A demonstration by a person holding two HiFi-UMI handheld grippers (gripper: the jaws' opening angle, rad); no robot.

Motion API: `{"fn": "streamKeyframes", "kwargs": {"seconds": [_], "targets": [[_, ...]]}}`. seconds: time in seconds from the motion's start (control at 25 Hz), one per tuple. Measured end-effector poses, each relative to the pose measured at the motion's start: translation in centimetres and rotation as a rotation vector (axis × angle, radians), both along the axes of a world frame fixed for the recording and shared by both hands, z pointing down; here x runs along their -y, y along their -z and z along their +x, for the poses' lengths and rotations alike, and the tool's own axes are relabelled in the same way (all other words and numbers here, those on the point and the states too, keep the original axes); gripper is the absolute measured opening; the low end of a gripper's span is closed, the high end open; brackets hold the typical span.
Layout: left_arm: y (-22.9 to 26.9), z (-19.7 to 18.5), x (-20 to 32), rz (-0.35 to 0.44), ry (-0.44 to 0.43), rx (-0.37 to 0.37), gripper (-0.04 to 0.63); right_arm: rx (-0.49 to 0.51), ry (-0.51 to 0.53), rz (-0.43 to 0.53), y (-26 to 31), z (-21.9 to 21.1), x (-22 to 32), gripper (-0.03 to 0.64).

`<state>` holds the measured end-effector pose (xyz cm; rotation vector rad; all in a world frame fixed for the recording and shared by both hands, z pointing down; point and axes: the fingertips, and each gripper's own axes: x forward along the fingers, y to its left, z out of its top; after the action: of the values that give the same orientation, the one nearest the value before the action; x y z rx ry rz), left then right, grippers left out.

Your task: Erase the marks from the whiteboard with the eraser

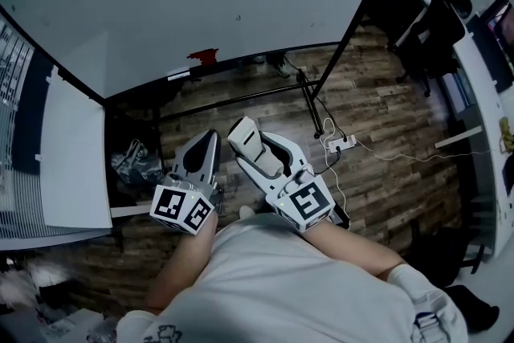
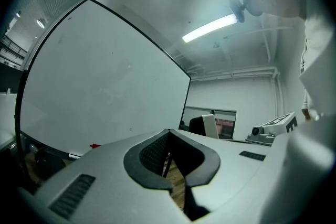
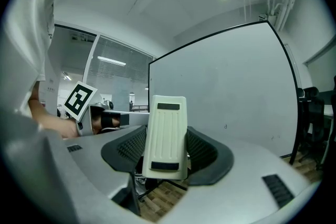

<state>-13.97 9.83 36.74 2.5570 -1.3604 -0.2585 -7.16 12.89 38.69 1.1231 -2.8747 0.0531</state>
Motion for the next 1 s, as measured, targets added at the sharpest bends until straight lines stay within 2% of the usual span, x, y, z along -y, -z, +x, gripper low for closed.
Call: {"fn": "streamKeyframes", "kwargs": {"seconds": [0.32, 0.72, 1.0], "targets": [[0.1, 1.2, 4.8, -0.012, 0.026, 0.010, 0.006, 0.009, 0.033, -0.011, 0.0, 1.1, 5.0, 0.250], [0.7, 5.1, 13.3, 0.004, 0.070, 0.014, 0.006, 0.001, 0.083, -0.010, -0.3, 4.5, 13.8, 0.250], [-0.2, 7.9, 18.3, -0.015, 0.100, 0.010, 0.006, -0.004, 0.115, -0.028, -1.0, 7.7, 18.8, 0.250]]}}
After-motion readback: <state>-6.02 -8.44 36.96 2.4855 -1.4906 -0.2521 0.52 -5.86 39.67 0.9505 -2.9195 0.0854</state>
